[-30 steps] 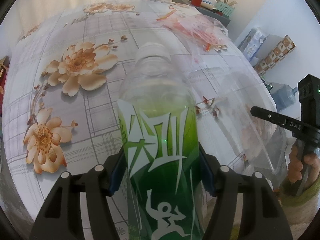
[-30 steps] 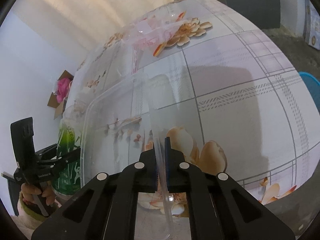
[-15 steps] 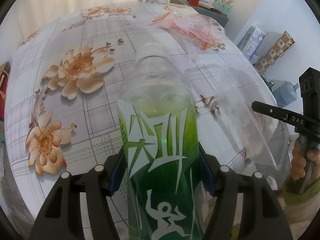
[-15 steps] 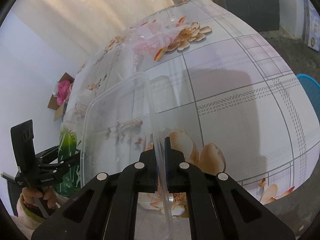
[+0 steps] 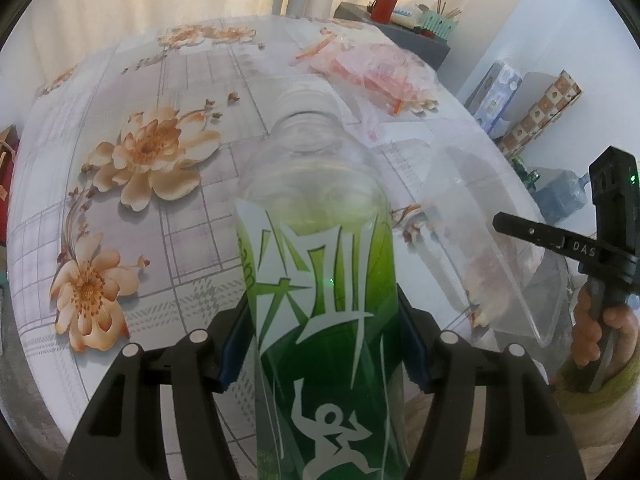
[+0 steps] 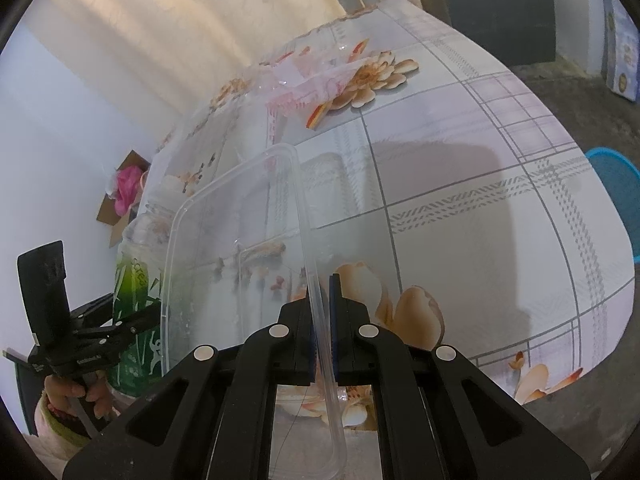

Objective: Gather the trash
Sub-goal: 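Carry the green bottle and clear container to the blue wastebasket and release both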

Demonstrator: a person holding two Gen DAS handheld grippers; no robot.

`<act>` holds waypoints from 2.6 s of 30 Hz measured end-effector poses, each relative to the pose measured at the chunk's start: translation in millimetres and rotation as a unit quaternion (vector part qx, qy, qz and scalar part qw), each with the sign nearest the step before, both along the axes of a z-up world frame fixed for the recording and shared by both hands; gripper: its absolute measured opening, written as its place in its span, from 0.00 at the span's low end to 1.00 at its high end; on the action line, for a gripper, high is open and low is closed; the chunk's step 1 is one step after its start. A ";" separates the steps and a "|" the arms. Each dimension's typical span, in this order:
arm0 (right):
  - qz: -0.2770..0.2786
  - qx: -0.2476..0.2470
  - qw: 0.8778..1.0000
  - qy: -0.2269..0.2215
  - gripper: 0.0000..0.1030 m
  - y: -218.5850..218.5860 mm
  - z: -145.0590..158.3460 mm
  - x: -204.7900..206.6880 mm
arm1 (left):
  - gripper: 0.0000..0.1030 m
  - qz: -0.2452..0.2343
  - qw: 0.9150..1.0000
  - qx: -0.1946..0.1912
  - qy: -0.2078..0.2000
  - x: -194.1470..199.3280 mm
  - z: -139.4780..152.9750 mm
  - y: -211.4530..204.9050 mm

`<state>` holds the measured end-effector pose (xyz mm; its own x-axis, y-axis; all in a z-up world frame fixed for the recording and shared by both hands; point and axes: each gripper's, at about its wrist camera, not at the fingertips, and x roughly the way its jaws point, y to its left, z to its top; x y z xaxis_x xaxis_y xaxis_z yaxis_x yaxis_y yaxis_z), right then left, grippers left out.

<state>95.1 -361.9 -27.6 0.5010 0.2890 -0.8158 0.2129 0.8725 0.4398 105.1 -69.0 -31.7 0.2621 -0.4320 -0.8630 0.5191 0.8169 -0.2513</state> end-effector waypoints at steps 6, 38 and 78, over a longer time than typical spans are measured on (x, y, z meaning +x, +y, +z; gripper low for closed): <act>-0.007 0.002 1.000 -0.009 0.04 -3.9 6.4 -7.5 | 0.60 0.004 1.000 -0.021 -0.007 -3.8 12.8 2.3; -0.116 0.024 0.990 -0.073 0.04 -81.2 38.4 -96.9 | 0.60 -0.091 0.990 -0.096 -0.043 -29.9 73.5 -99.8; -0.384 0.009 0.923 0.033 0.04 -374.3 -93.7 -166.2 | 0.60 -0.217 0.959 0.026 0.182 33.0 -102.5 -574.8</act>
